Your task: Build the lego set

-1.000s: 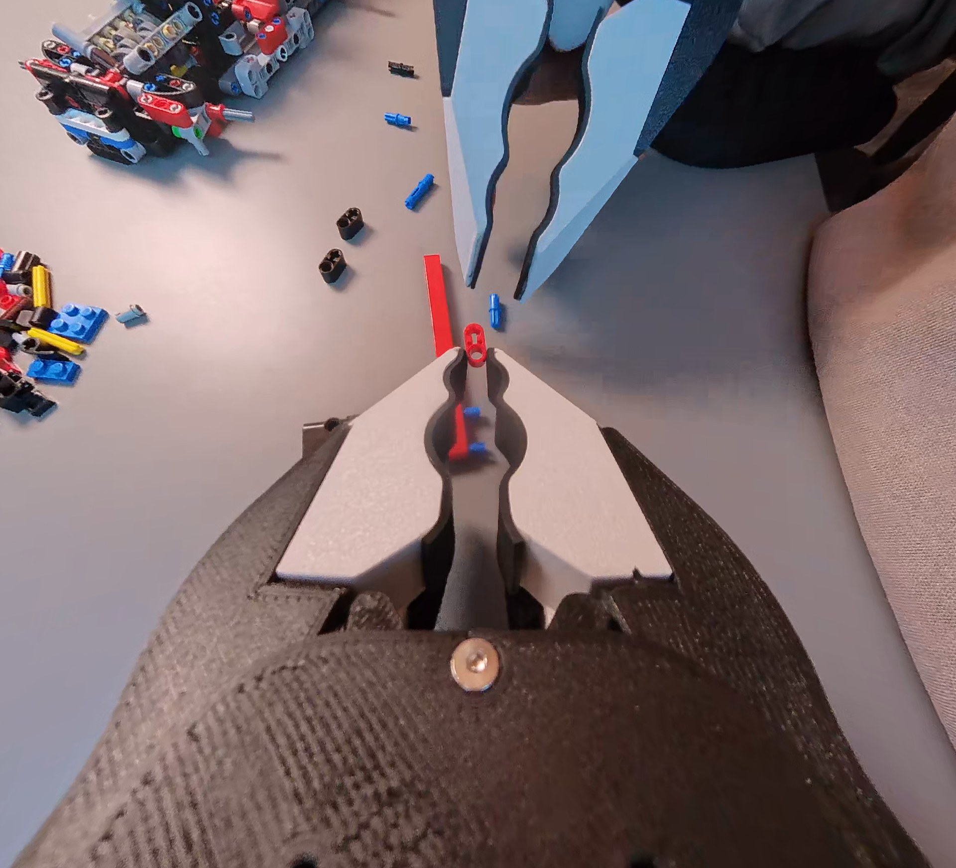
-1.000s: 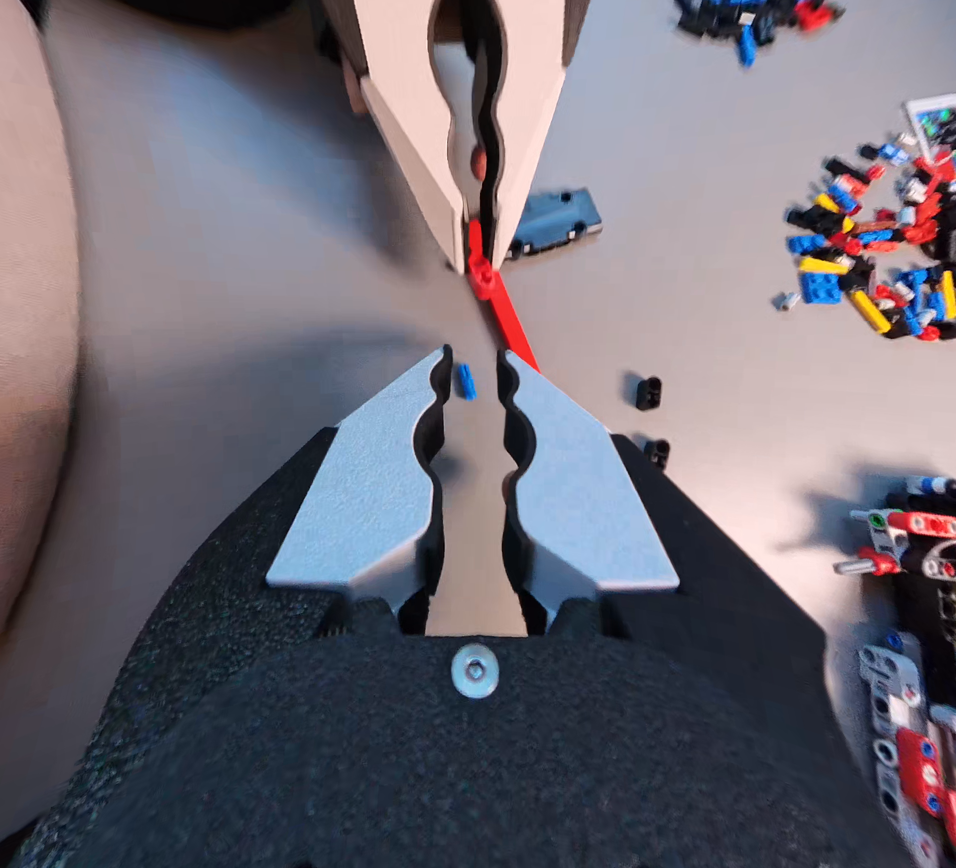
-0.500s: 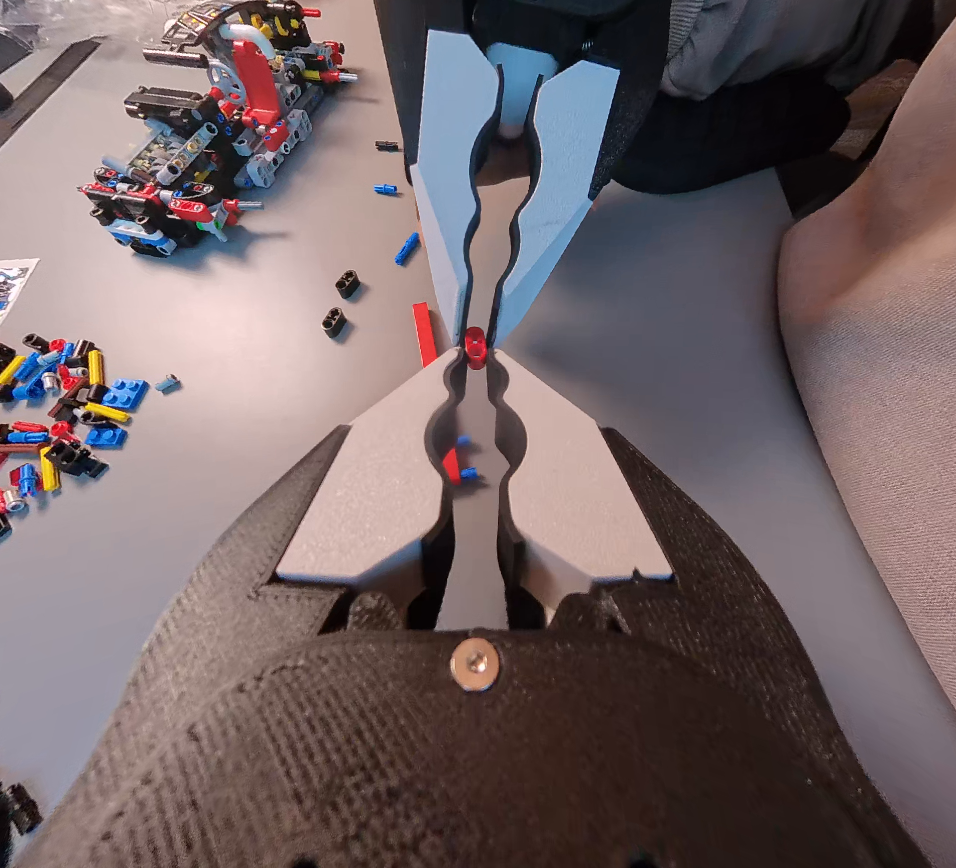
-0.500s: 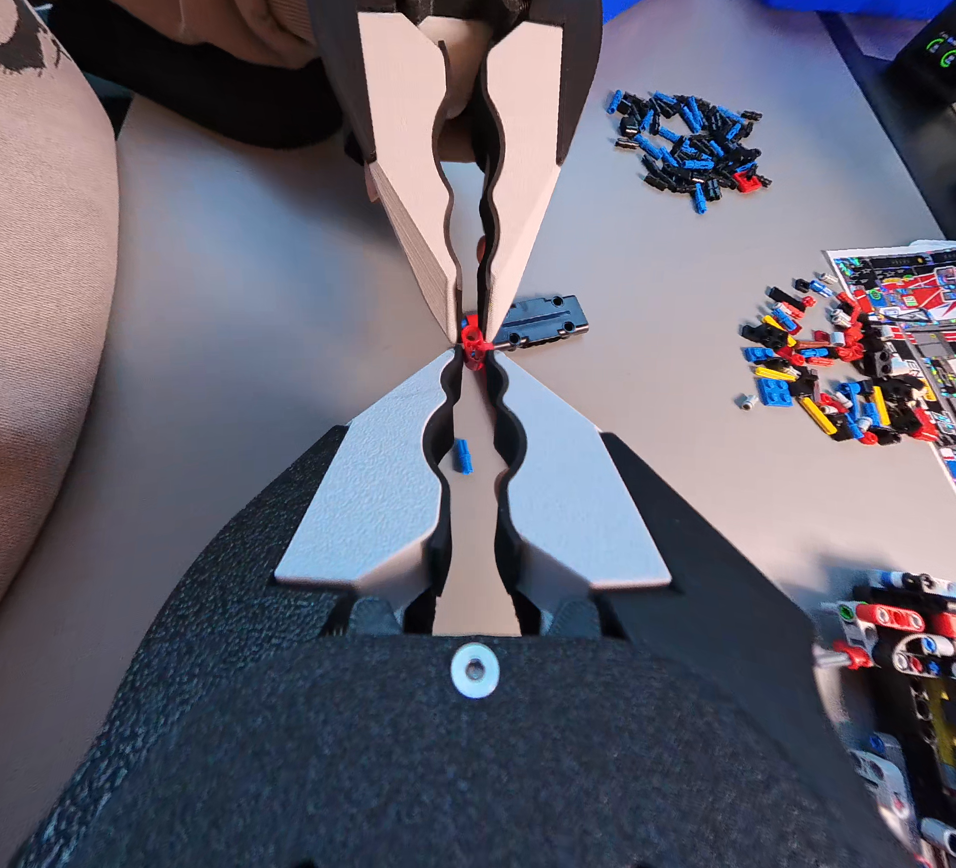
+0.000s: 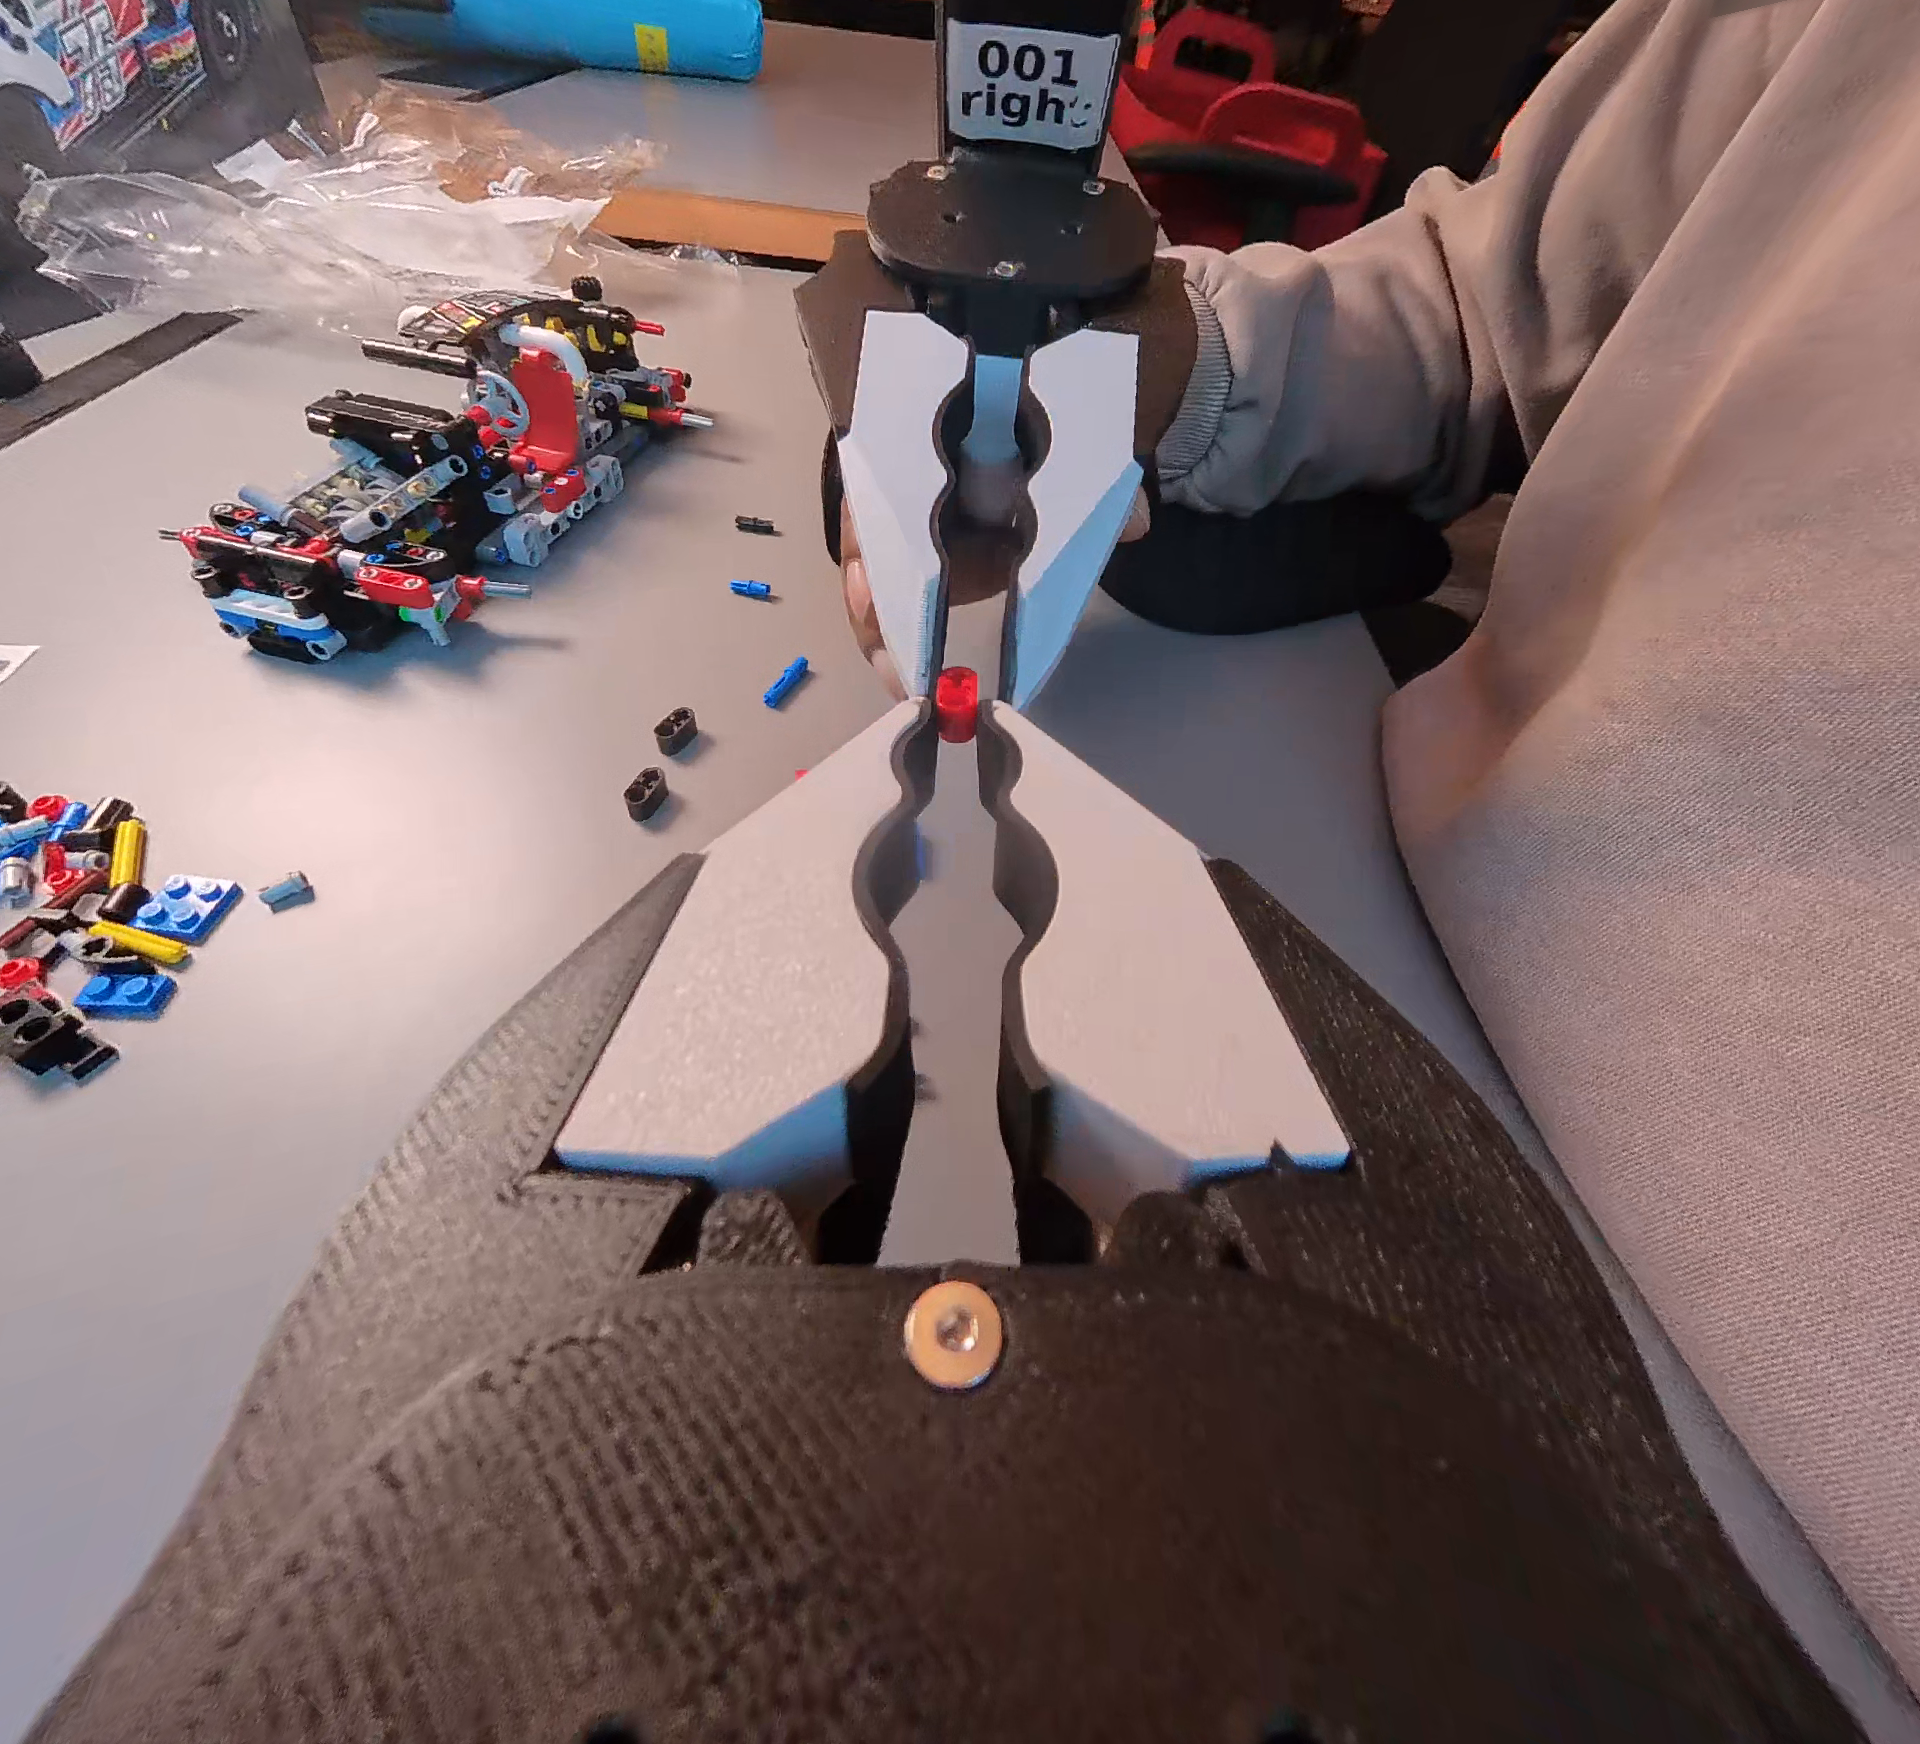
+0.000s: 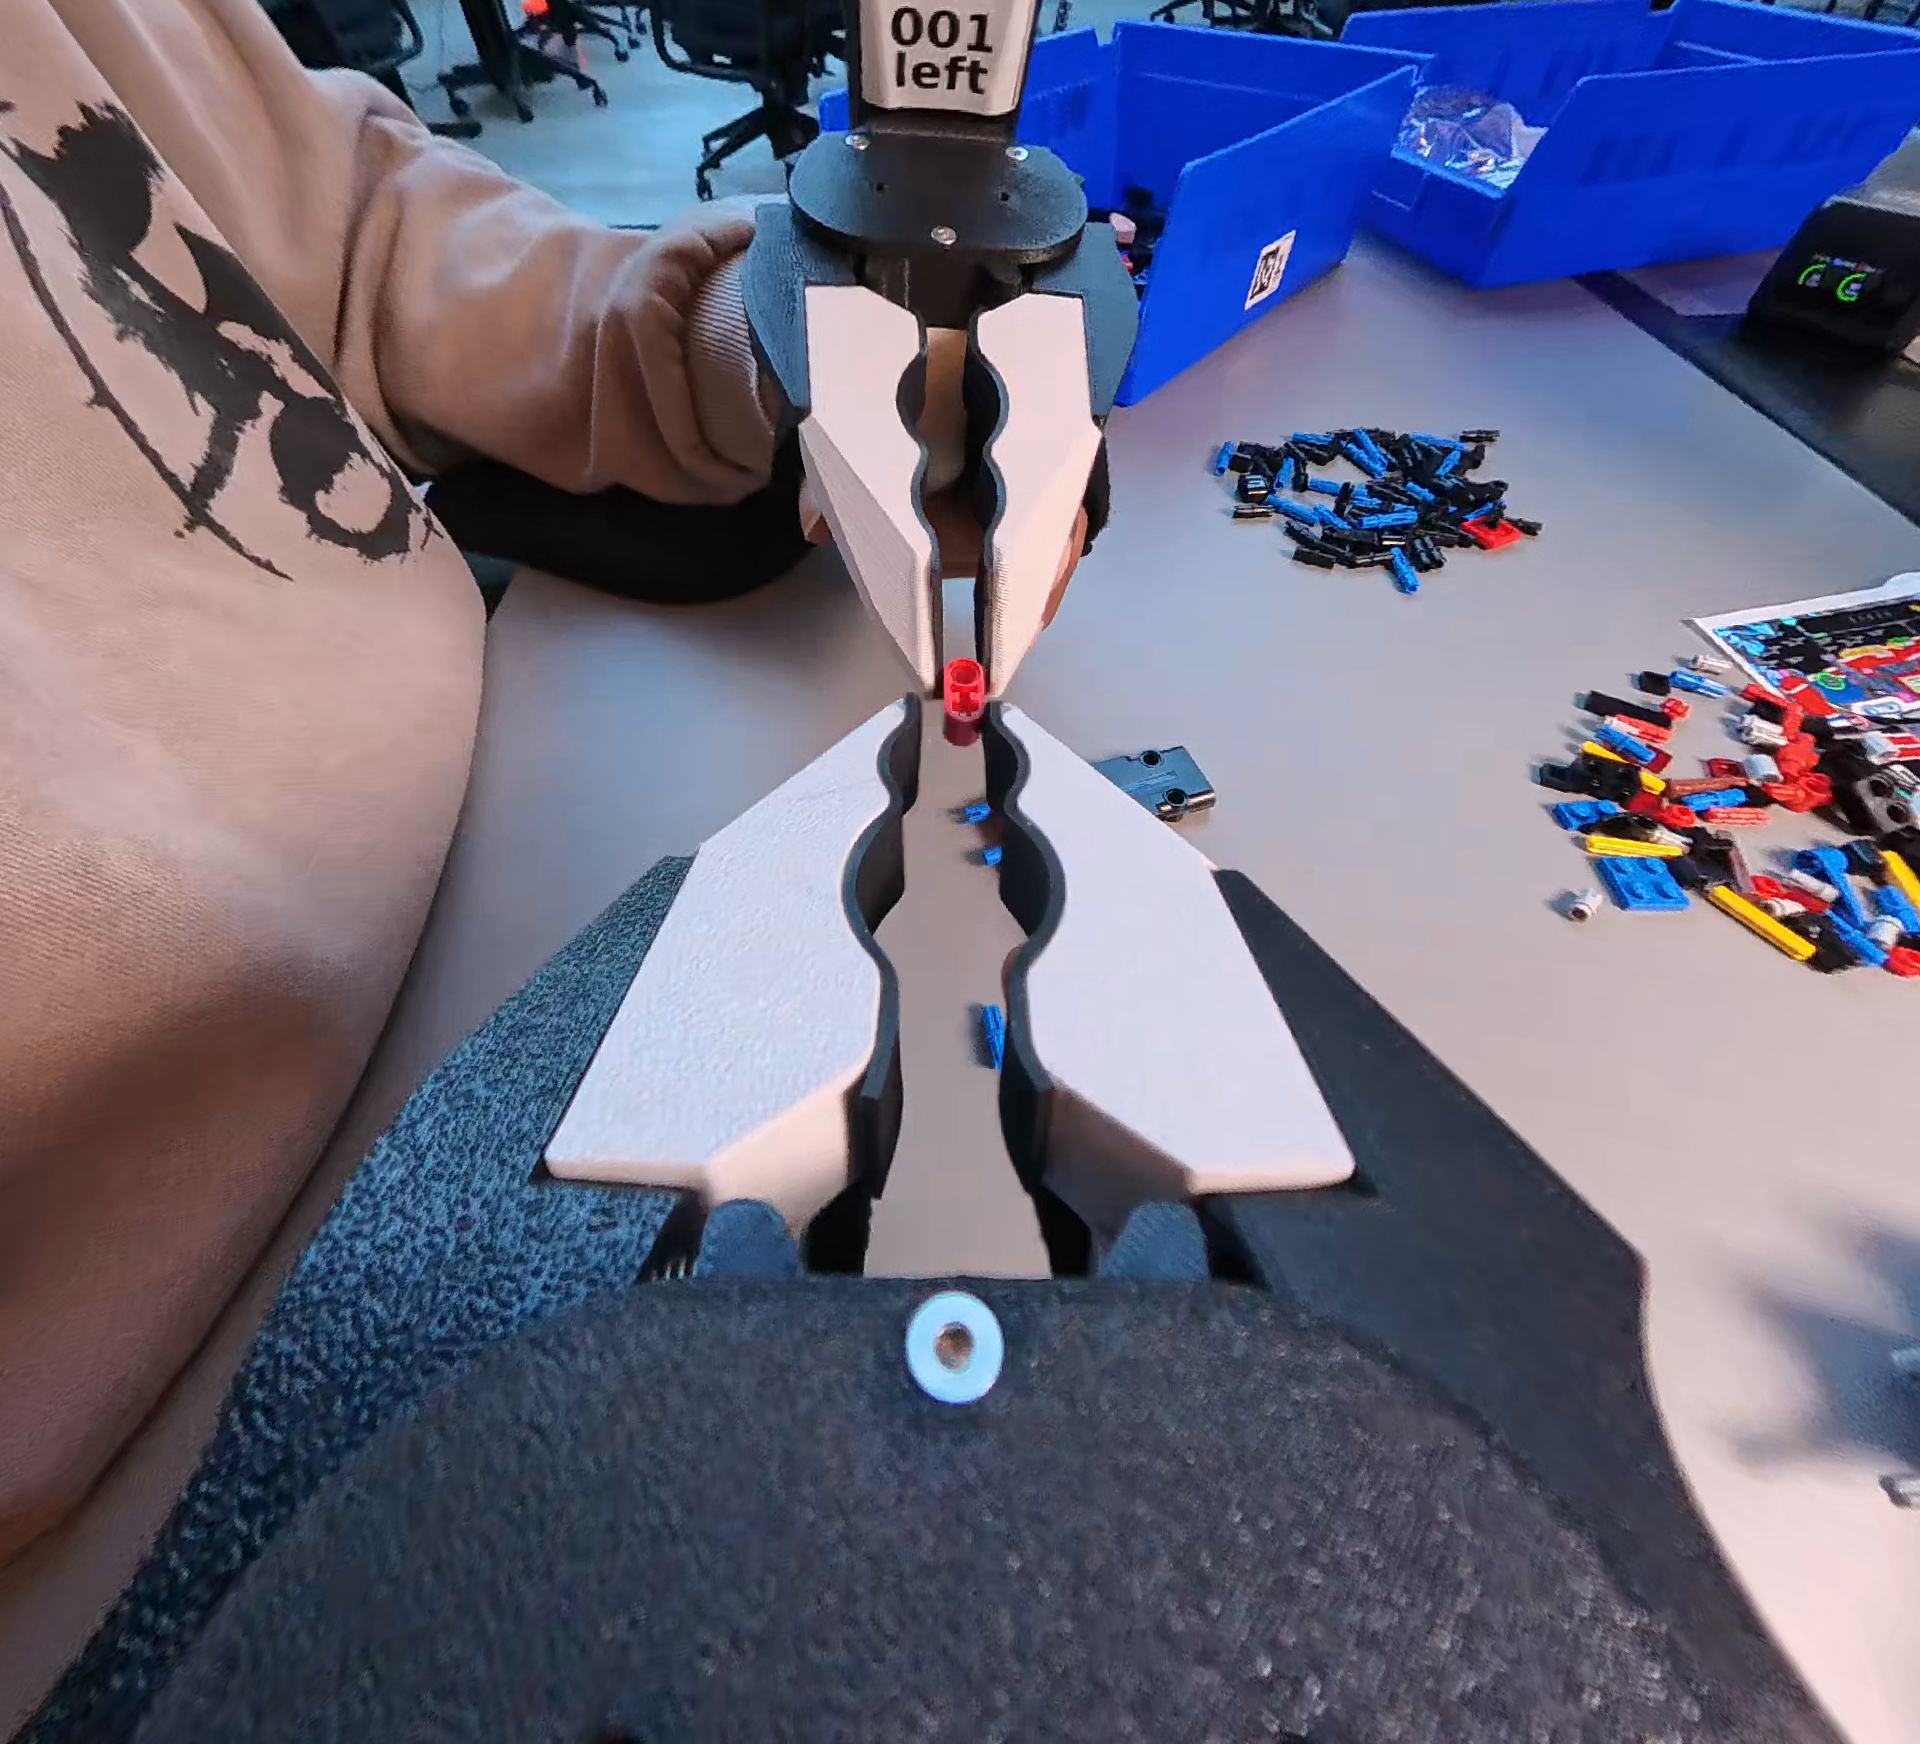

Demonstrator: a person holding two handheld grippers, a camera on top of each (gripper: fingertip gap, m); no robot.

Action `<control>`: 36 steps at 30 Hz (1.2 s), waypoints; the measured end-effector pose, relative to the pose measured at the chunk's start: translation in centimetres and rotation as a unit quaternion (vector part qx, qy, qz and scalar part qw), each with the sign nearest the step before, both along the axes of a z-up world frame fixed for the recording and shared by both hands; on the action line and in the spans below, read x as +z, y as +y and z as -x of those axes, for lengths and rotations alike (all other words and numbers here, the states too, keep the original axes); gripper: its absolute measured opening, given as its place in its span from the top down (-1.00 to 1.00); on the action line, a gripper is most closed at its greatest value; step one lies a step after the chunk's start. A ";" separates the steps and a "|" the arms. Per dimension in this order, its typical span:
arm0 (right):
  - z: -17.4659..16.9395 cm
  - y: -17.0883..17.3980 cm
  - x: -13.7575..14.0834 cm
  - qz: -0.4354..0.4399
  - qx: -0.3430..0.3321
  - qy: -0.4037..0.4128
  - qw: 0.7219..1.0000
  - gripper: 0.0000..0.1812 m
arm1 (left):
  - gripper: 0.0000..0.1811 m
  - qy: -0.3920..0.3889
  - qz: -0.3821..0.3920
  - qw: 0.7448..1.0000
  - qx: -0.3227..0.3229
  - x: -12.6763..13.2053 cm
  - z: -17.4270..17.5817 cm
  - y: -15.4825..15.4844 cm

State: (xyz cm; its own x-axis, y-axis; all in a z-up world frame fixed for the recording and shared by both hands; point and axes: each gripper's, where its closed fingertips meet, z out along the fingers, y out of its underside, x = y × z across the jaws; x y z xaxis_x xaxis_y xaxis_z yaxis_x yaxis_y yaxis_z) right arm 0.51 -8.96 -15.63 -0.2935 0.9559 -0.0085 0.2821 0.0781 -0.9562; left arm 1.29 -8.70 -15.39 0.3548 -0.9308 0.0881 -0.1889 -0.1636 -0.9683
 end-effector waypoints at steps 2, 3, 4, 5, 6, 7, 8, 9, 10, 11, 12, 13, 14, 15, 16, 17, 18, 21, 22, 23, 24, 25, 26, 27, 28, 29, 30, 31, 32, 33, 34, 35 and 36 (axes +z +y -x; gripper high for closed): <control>-0.1 -0.3 -0.1 0.004 0.007 -0.003 1.000 0.90 | 0.94 0.001 -0.002 1.000 -0.008 0.0 -0.2 -0.3; -0.1 -0.3 -0.1 0.004 0.007 -0.004 1.000 0.93 | 0.94 0.003 -0.003 1.000 -0.010 0.0 -0.2 -0.4; -0.1 -0.3 -0.2 0.000 0.007 -0.006 1.000 0.94 | 0.95 0.005 -0.006 1.000 -0.010 -0.1 -0.3 -0.4; -0.2 -0.3 -0.3 -0.001 0.009 -0.010 1.000 0.94 | 0.94 0.008 -0.008 1.000 -0.011 -0.1 -0.3 -0.4; -0.3 -0.3 -0.3 0.000 0.010 -0.013 1.000 0.92 | 0.95 0.010 -0.008 1.000 -0.014 -0.1 -0.4 -0.6; -0.3 -0.3 -0.3 0.001 0.009 -0.011 1.000 0.90 | 0.94 0.010 -0.009 1.000 -0.015 -0.1 -0.4 -0.6; -0.3 -0.3 -0.3 0.000 0.008 -0.010 1.000 0.90 | 0.94 0.010 -0.011 1.000 -0.015 -0.1 -0.4 -0.6; -0.2 -0.2 -0.3 -0.002 0.006 -0.011 1.000 0.88 | 0.95 0.012 -0.011 1.000 -0.014 -0.1 -0.4 -0.6; -0.2 -0.2 -0.3 -0.004 0.006 -0.012 1.000 0.88 | 0.94 0.012 -0.012 1.000 -0.014 -0.2 -0.4 -0.6; -0.2 -0.2 -0.3 -0.003 0.007 -0.013 1.000 0.88 | 0.94 0.012 -0.012 1.000 -0.015 -0.1 -0.4 -0.6; -0.2 -0.2 -0.3 -0.003 0.007 -0.013 1.000 0.88 | 0.94 0.012 -0.013 1.000 -0.014 -0.1 -0.4 -0.6; -0.2 -0.2 -0.3 -0.003 0.007 -0.013 1.000 0.88 | 0.95 0.013 -0.014 1.000 -0.013 -0.1 -0.4 -0.6; -0.2 -0.1 -0.3 -0.004 0.006 -0.013 1.000 0.88 | 0.95 0.014 -0.016 1.000 -0.013 -0.1 -0.4 -0.6; -0.3 -0.2 -0.3 -0.003 0.006 -0.013 1.000 0.89 | 0.95 0.014 -0.017 1.000 -0.013 -0.1 -0.4 -0.6; -0.3 -0.2 -0.3 -0.002 0.008 -0.013 1.000 0.89 | 0.95 0.014 -0.017 1.000 -0.013 -0.1 -0.4 -0.6; -0.3 -0.3 -0.3 -0.002 0.010 -0.014 1.000 0.90 | 0.95 0.014 -0.018 1.000 -0.013 -0.1 -0.4 -0.6; -0.4 -0.4 -0.4 -0.001 0.013 -0.015 1.000 0.90 | 0.95 0.014 -0.019 1.000 -0.012 -0.1 -0.4 -0.6; -0.5 -0.6 -0.3 0.000 0.019 -0.013 1.000 0.89 | 0.95 0.014 -0.020 1.000 -0.012 -0.1 -0.4 -0.6; -0.4 -0.6 -0.3 -0.001 0.019 -0.012 1.000 0.89 | 0.95 0.014 -0.020 1.000 -0.013 -0.1 -0.4 -0.6; -0.5 -0.6 -0.3 -0.003 0.018 -0.012 1.000 0.90 | 0.95 0.014 -0.021 1.000 -0.013 -0.1 -0.4 -0.6; -0.4 -0.6 -0.4 -0.006 0.018 -0.014 1.000 0.90 | 0.94 0.014 -0.020 1.000 -0.013 -0.1 -0.4 -0.6; -0.4 -0.5 -0.4 -0.010 0.014 -0.013 1.000 0.93 | 0.94 0.014 -0.019 1.000 -0.014 -0.2 -0.4 -0.6; -0.4 -0.4 -0.2 -0.013 0.013 -0.008 1.000 0.94 | 0.94 0.014 -0.018 1.000 -0.015 -0.2 -0.4 -0.6; -0.4 -0.4 -0.2 -0.013 0.013 -0.007 1.000 0.95 | 0.94 0.012 -0.018 1.000 -0.016 -0.2 -0.4 -0.6; -0.4 -0.5 -0.2 -0.012 0.014 -0.007 1.000 0.95 | 0.94 0.012 -0.017 1.000 -0.016 -0.2 -0.4 -0.7; -0.4 -0.4 -0.2 -0.012 0.013 -0.006 1.000 0.95 | 0.94 0.010 -0.016 1.000 -0.015 -0.1 -0.4 -0.6; -0.4 -0.4 -0.1 -0.009 0.011 0.000 1.000 0.95 | 0.94 0.002 -0.015 1.000 -0.012 0.0 -0.4 -0.5; -0.3 -0.3 0.2 -0.001 0.008 0.011 1.000 0.95 | 0.94 -0.014 -0.011 1.000 -0.011 0.4 -0.4 -0.5; -0.3 -0.2 0.7 0.011 0.005 0.027 1.000 0.95 | 0.94 -0.036 -0.004 0.999 -0.010 0.9 -0.3 -0.4; -0.1 -0.2 1.4 0.022 0.001 0.050 0.999 0.95 | 0.90 -0.060 0.003 0.998 -0.007 1.5 -0.2 -0.2; 0.0 -0.2 2.2 0.034 -0.004 0.074 0.997 0.95 | 0.85 -0.083 0.010 0.996 -0.007 2.1 -0.1 -0.2; 0.1 -0.2 2.8 0.042 -0.006 0.091 0.995 0.95 | 0.85 -0.105 0.017 0.994 -0.010 2.7 -0.1 -0.2; 0.2 -0.1 3.3 0.044 -0.014 0.108 0.993 0.95 | 0.88 -0.125 0.022 0.992 -0.012 3.2 0.0 -0.2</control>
